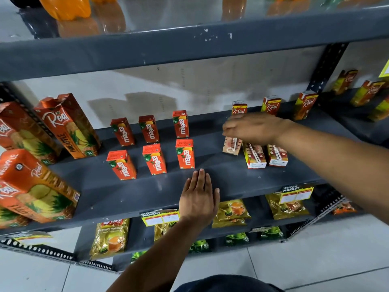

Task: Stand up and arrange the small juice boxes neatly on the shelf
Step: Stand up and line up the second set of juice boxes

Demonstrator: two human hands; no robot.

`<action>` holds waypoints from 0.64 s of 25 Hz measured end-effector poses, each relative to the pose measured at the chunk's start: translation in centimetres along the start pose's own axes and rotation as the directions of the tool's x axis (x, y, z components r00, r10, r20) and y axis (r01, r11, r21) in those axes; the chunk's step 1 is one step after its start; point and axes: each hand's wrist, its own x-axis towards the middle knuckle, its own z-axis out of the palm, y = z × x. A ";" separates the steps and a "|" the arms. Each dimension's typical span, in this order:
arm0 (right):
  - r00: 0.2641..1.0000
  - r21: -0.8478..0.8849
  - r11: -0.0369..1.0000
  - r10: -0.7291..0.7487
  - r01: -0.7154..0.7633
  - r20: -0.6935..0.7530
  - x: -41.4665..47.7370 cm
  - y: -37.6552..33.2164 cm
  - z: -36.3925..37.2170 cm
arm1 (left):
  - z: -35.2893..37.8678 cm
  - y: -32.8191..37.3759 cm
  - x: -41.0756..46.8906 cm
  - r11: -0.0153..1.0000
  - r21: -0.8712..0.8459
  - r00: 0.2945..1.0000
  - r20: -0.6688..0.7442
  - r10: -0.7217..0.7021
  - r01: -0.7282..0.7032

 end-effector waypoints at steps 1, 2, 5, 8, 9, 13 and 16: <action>0.997 -0.073 0.995 -0.061 0.064 0.044 0.3 -0.1 0.7 | 0.0 0.0 0.0 1.000 0.002 1.000 -0.006 0.000 0.000; 0.990 -0.121 0.984 -0.119 0.128 0.078 0.3 -0.4 1.2 | -0.1 0.0 0.1 1.000 0.006 1.000 -0.015 0.002 -0.002; 0.980 -0.177 0.969 -0.154 0.175 0.127 0.8 -0.3 2.1 | -0.3 0.1 0.0 1.000 0.008 1.000 -0.022 0.009 -0.009; 0.971 -0.173 0.963 -0.179 0.205 0.158 1.1 0.3 0.7 | -0.2 0.2 -0.2 1.000 0.010 0.999 -0.041 -0.011 0.011; 0.974 -0.147 0.969 -0.179 0.200 0.141 1.1 0.5 0.4 | -0.5 0.1 -0.1 1.000 0.008 0.999 -0.035 -0.004 0.004; 0.971 -0.084 0.981 -0.155 0.173 0.181 0.9 1.8 -0.5 | -0.7 0.6 -0.1 0.999 -0.006 0.998 -0.051 -0.035 0.035; 0.987 -0.040 0.999 0.006 0.001 0.162 1.7 2.2 -0.2 | -0.6 0.8 -0.3 0.998 -0.003 0.996 -0.066 -0.064 0.064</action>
